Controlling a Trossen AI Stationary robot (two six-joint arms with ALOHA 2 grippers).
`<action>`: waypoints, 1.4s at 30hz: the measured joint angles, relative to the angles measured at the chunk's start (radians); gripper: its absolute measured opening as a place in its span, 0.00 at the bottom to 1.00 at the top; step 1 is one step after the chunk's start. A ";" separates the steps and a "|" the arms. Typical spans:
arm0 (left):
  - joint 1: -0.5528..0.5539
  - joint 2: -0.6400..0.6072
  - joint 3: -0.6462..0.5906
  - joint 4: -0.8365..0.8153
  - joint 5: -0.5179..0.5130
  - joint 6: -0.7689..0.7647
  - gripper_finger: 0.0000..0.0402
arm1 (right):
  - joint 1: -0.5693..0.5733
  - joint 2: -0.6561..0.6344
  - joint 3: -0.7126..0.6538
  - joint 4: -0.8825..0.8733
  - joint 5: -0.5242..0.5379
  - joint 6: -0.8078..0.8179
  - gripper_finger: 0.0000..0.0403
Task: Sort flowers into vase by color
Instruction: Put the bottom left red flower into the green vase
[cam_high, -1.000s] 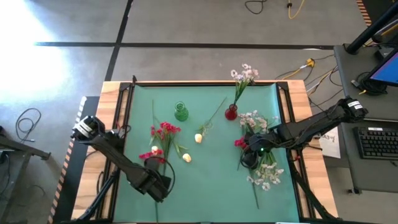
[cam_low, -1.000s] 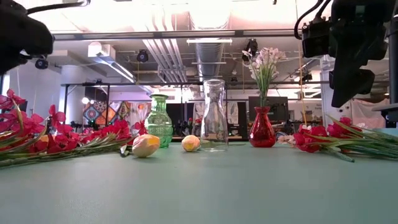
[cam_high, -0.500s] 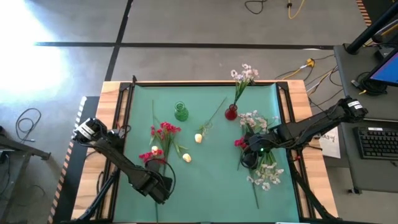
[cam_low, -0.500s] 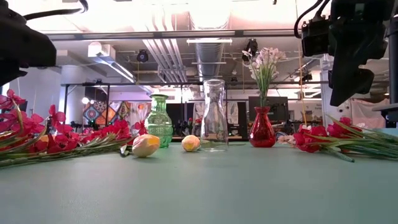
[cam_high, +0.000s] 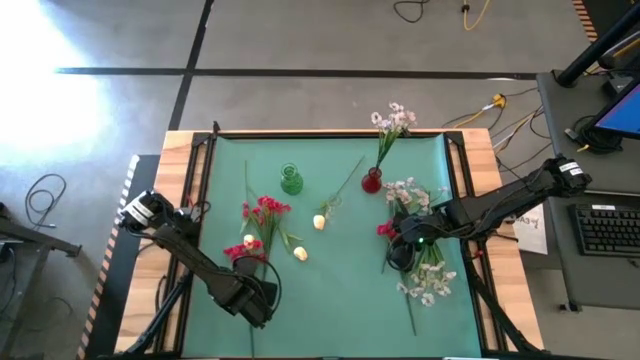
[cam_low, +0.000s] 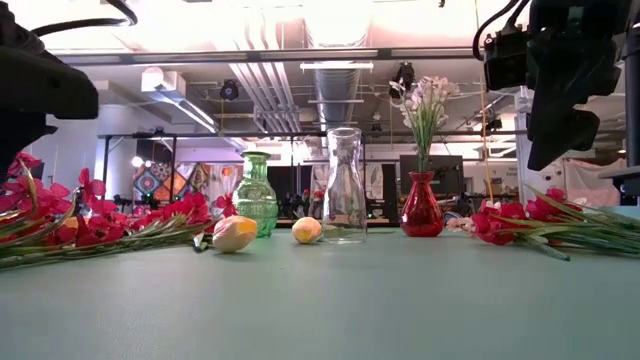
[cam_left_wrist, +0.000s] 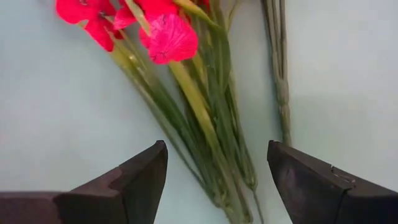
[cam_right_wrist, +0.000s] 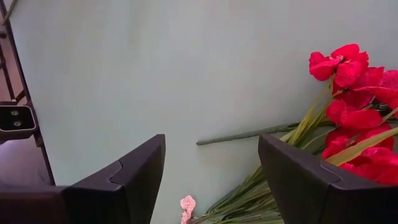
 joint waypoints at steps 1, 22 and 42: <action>0.000 0.000 -0.008 0.013 -0.004 0.000 0.65 | 0.000 0.000 0.000 0.000 0.003 0.000 0.62; 0.000 -0.001 -0.082 0.099 -0.005 0.002 0.41 | 0.000 0.000 0.000 0.010 0.006 -0.006 0.62; -0.013 -0.091 -0.003 -0.098 0.083 0.145 0.00 | 0.000 0.000 0.000 0.027 0.006 -0.013 0.62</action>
